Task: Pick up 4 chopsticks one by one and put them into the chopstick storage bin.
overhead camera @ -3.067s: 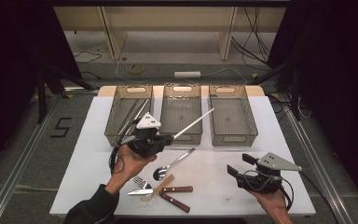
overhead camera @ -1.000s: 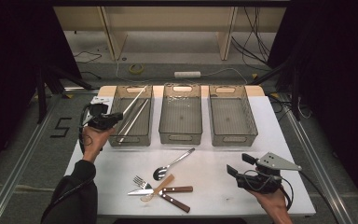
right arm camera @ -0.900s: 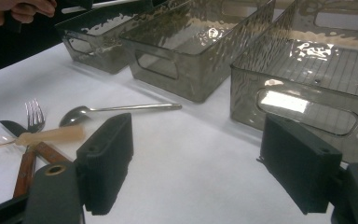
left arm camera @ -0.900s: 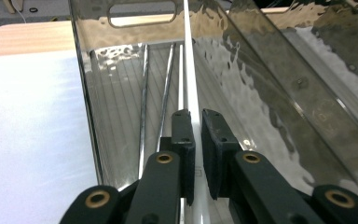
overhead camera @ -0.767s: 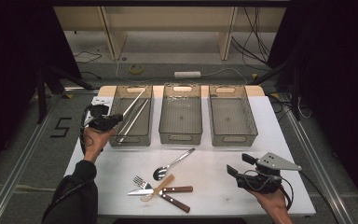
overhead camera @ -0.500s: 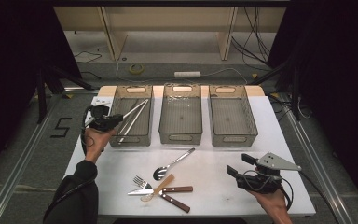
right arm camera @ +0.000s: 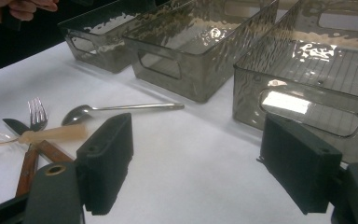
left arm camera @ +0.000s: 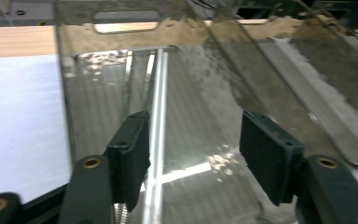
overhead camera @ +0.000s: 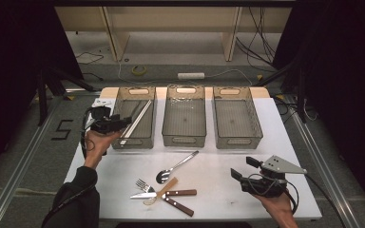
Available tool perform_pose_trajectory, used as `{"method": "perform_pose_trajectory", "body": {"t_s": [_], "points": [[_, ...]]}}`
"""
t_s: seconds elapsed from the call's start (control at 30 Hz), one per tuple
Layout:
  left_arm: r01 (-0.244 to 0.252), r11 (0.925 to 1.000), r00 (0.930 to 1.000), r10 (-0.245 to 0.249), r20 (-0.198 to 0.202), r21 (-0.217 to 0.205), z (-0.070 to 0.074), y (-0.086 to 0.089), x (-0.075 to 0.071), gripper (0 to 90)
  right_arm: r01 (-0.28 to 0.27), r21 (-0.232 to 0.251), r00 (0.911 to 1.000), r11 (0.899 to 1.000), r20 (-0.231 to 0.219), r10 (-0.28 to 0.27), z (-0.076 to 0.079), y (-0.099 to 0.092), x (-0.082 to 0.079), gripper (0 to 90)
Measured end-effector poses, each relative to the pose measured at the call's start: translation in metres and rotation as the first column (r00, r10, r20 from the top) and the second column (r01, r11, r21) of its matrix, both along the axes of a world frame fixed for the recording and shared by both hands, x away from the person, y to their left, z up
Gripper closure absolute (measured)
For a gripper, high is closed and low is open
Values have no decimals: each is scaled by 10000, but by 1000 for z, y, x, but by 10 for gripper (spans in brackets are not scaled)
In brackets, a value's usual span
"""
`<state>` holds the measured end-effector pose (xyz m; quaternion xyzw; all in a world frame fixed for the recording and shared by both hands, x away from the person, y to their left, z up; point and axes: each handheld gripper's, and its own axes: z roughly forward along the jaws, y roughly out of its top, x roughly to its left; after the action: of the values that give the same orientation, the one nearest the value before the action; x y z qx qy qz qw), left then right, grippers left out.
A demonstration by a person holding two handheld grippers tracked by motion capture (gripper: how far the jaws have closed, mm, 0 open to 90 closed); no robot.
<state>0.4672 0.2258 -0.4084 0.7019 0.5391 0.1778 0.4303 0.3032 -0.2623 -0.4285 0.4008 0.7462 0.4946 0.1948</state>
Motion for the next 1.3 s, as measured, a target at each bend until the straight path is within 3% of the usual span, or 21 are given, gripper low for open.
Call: {"method": "perform_pose_trajectory", "body": {"t_s": [0.1, 0.37, 0.73, 1.03, 1.17, 1.3], "points": [[344, 9993, 9994, -344, -1, 125, 4, -5, -8, 358, -37, -46, 10000, 10000, -2, 37, 0, 0, 0, 264], [1024, 9946, 9947, -1023, 90, -140, 12, -11, -31, 315, -71, -50, 10000, 10000, 12, 71, 0, 1, 0, 264], [1936, 9809, 9811, -1937, 48, 173, 13, -37, -54, 287, -170, -74, 9998, 9998, -37, 170, 0, 3, -1, 264], [2712, 9613, 9625, -2707, -166, 489, 7, -57, -66, 270, -178, -74, 9998, 9998, -31, 178, 0, 3, -1, 264], [3026, 9528, 9529, -3018, -308, 241, 2, -64, -69, 266, -180, -52, 9998, 9998, -45, 179, 0, 3, -1, 264], [3359, 9413, 9415, -3344, -410, 345, -2, -72, -71, 244, -222, -61, 9997, 9997, -31, 222, 0, 3, -1, 264]]}}
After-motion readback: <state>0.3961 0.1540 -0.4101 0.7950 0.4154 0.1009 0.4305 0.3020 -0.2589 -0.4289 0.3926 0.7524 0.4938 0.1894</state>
